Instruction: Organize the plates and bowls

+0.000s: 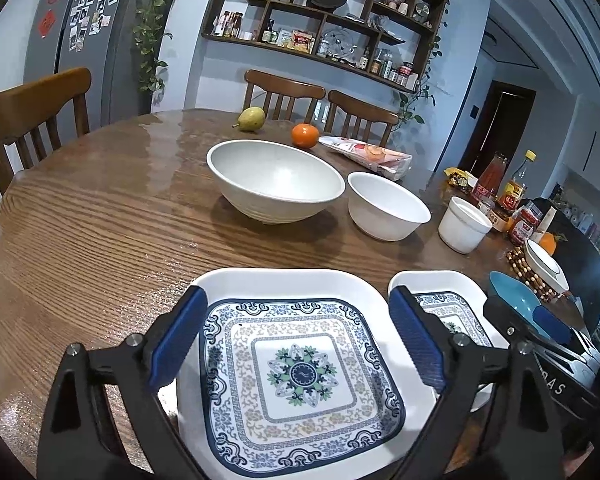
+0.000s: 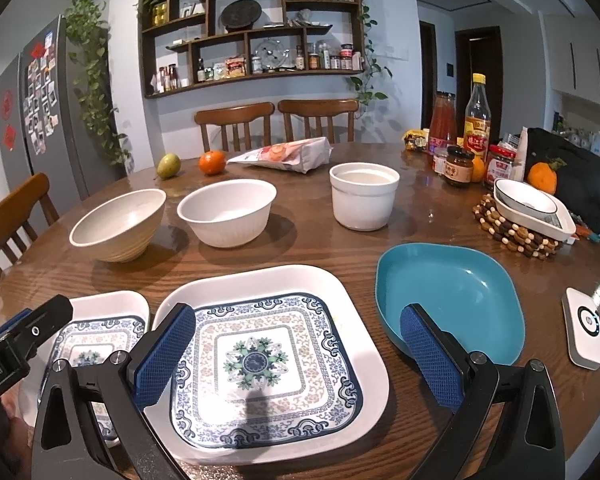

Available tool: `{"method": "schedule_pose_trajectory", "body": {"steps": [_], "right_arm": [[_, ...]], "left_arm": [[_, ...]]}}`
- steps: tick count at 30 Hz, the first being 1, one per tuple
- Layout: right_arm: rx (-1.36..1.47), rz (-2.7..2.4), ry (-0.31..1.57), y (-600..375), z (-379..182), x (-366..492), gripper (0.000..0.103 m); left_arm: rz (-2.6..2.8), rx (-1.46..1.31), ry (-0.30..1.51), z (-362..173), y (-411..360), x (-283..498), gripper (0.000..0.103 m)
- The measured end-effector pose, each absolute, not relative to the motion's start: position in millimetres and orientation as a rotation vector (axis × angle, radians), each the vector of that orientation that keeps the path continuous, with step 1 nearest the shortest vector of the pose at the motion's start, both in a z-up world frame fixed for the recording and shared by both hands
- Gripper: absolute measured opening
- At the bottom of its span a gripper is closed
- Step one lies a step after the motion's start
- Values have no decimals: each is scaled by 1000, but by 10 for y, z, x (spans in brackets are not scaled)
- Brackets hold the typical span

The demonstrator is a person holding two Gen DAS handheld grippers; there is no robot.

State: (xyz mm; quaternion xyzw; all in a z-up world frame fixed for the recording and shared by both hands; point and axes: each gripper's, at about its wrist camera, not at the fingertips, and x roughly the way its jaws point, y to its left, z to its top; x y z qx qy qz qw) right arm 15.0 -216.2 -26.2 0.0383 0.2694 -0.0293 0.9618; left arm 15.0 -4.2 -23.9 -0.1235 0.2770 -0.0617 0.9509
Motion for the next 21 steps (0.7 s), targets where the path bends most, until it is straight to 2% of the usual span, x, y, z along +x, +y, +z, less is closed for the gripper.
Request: {"method": "schedule_pose_trajectory", "body": {"steps": [11, 13, 21], "right_arm": [[84, -56, 551, -2149, -275, 158, 103], [91, -48, 551, -2149, -276, 155, 103], [132, 15, 580, -2143, -331, 179, 103]], "left_arm": [[-137, -252, 556, -250, -34, 147, 83], [-136, -254, 551, -252, -34, 132, 77], [-167, -267, 531, -218, -14, 105, 77]]}}
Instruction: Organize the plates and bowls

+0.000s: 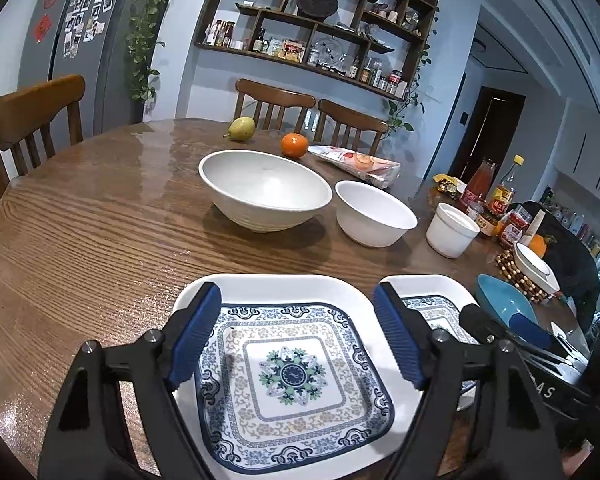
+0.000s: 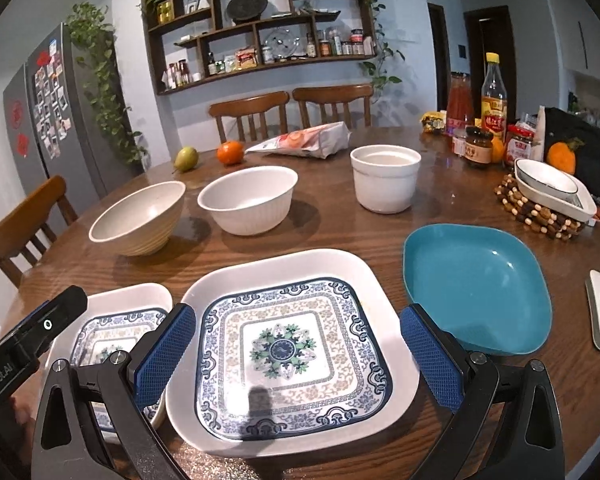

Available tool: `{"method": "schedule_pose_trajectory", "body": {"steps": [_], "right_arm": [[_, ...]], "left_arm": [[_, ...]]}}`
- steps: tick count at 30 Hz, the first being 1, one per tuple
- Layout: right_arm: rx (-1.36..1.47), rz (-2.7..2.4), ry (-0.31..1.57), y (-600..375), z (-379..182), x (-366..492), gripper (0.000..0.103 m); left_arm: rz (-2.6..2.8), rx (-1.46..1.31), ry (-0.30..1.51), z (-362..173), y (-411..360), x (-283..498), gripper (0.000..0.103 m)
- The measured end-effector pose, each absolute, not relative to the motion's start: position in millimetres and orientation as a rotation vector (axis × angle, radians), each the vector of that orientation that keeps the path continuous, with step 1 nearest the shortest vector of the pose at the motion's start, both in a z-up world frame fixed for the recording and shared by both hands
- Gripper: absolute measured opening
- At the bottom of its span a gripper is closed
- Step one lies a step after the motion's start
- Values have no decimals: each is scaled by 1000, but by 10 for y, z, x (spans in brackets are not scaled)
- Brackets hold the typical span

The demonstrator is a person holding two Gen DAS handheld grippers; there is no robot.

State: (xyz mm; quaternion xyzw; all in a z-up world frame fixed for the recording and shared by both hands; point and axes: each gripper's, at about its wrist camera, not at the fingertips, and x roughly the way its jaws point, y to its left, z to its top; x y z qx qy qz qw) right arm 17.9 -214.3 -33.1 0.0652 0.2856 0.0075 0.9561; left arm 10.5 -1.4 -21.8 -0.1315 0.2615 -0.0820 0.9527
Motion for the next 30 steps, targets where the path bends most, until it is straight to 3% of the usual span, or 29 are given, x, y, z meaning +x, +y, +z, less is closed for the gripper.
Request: {"method": "schedule_pose_trajectory", "body": {"steps": [7, 14, 23, 25, 30], "right_arm": [[186, 57, 537, -2242, -172, 162, 103], [225, 174, 357, -2317, 460, 94, 103], [267, 288, 283, -2267, 1446, 387, 103], [223, 314, 276, -2197, 1610, 472, 103], [145, 180, 264, -2084, 1828, 723, 103]], "left_arm": [[-167, -253, 516, 20, 85, 36, 78], [-245, -280, 462, 660, 313, 37, 79], [-297, -217, 362, 1548, 186, 188, 92], [-314, -187, 360, 1637, 130, 265, 96], [-359, -188, 461, 1657, -144, 692, 97]]}}
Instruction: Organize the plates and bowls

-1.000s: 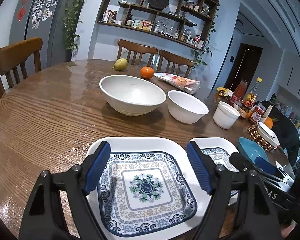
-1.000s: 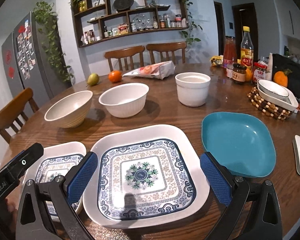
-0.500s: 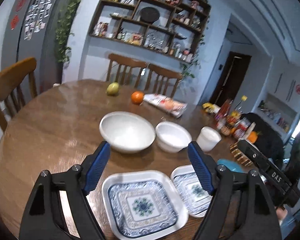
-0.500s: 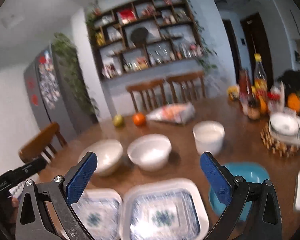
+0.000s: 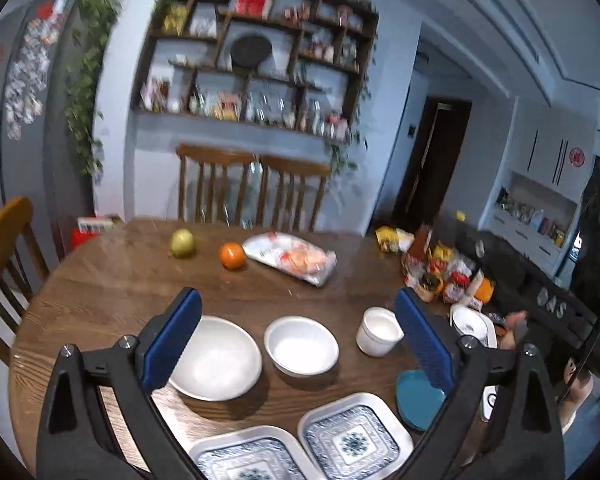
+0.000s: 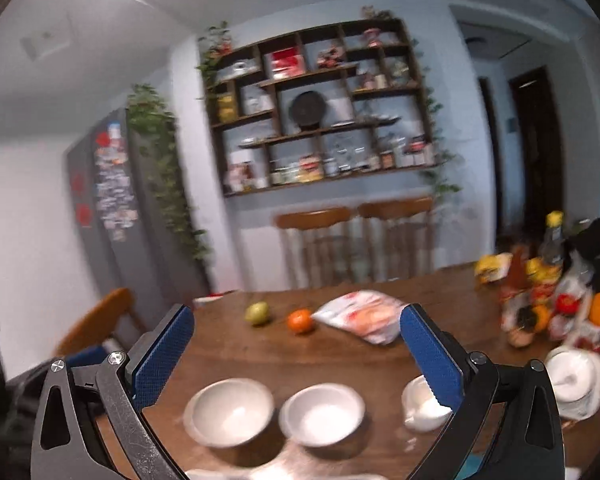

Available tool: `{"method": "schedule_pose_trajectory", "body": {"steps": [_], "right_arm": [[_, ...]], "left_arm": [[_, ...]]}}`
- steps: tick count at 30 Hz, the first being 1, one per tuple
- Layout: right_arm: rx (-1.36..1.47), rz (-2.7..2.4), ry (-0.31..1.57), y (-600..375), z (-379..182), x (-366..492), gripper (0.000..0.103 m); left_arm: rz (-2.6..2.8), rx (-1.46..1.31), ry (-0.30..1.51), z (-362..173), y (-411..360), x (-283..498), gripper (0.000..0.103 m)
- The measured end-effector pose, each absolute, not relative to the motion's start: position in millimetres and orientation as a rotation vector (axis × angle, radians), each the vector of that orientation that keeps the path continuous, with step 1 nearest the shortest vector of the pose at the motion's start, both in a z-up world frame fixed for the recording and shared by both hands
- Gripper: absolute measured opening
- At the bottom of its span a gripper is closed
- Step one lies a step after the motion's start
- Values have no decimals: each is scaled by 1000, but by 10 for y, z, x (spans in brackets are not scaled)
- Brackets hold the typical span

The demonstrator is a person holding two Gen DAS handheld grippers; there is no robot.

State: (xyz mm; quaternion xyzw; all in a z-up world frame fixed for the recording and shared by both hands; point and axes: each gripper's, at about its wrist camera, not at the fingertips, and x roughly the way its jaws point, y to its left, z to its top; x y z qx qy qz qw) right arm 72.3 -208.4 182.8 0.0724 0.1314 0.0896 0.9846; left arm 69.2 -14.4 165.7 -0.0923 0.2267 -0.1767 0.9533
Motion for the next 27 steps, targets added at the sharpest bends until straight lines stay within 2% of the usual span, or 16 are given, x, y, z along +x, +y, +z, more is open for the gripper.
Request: {"method": "schedule_pose_trajectory", "body": {"steps": [3, 8, 14, 17, 19, 21, 23, 26, 27], "right_arm": [[196, 116, 275, -2164, 1790, 896, 103], [301, 214, 507, -2340, 1466, 1462, 103], [399, 252, 696, -2497, 1089, 1880, 103], [445, 297, 759, -2543, 949, 2019, 103], [482, 325, 797, -2555, 830, 2121, 103], [493, 348, 821, -2538, 739, 2192, 99], [486, 331, 852, -2508, 648, 2258, 86], [508, 303, 901, -2539, 506, 2363, 80], [512, 298, 911, -2543, 471, 2384, 80]], "left_arm": [[-413, -214, 588, 1485, -284, 1004, 96], [-399, -270, 796, 1094, -450, 1525, 91], [-415, -314, 921, 867, -686, 1819, 88], [-451, -300, 973, 739, -783, 1828, 83], [-456, -289, 1002, 681, -822, 1875, 75], [-478, -273, 1023, 616, -859, 1897, 75], [-473, -258, 1026, 562, -883, 1936, 75], [-435, -245, 1077, 438, -917, 2013, 74], [-434, -251, 1098, 397, -924, 2037, 68]]}}
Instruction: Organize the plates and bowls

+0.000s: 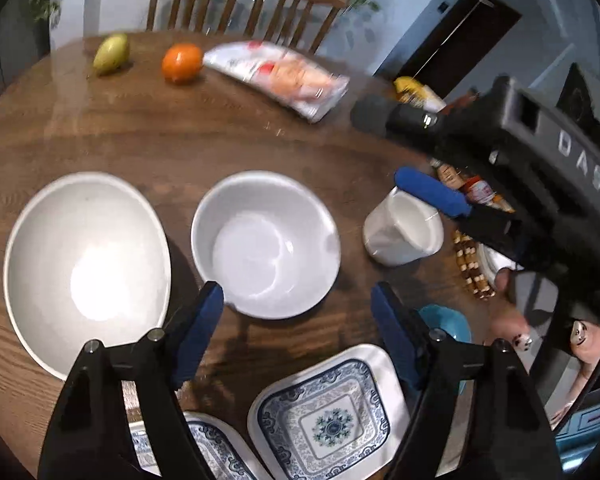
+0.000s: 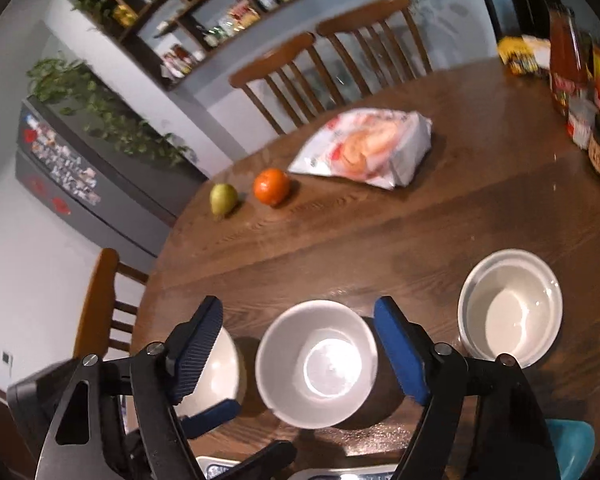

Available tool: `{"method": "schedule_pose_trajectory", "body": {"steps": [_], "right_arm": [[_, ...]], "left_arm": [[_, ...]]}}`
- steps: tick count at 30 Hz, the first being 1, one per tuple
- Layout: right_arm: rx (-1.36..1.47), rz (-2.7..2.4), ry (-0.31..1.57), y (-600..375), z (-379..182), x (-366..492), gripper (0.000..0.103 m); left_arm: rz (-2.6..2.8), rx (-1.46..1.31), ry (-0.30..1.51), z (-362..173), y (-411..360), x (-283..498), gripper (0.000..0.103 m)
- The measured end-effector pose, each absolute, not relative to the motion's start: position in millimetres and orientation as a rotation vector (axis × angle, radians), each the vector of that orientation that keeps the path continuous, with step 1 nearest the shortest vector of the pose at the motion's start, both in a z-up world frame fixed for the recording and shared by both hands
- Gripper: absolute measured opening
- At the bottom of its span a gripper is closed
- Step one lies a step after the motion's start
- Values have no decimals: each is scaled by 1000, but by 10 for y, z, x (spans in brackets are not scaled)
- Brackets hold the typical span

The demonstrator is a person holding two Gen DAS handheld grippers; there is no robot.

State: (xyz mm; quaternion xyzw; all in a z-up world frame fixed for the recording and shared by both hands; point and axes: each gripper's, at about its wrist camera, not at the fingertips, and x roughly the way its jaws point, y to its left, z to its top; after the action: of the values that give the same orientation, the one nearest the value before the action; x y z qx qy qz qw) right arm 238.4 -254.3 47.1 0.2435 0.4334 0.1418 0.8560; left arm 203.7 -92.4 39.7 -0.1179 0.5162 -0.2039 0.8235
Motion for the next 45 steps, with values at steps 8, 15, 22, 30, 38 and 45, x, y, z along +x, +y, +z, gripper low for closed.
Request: {"method": "schedule_pose_trajectory", "body": {"steps": [8, 15, 22, 30, 38, 45], "right_arm": [[473, 266, 950, -2451, 299, 2506, 63], [420, 219, 996, -2375, 185, 2587, 61], [414, 184, 984, -2432, 278, 2475, 61], [383, 294, 834, -2546, 463, 1562, 61], [365, 384, 806, -2380, 222, 1044, 61], [394, 383, 836, -2369, -117, 828, 61]], "left_arm": [[-426, -241, 1136, 271, -936, 2085, 63], [-406, -246, 1146, 240, -921, 2104, 62], [-430, -301, 1156, 359, -833, 2000, 62], [-493, -261, 1065, 578, -690, 1409, 62], [-489, -263, 1024, 306, -428, 883, 62], [-404, -293, 942, 88, 99, 445, 62]]}}
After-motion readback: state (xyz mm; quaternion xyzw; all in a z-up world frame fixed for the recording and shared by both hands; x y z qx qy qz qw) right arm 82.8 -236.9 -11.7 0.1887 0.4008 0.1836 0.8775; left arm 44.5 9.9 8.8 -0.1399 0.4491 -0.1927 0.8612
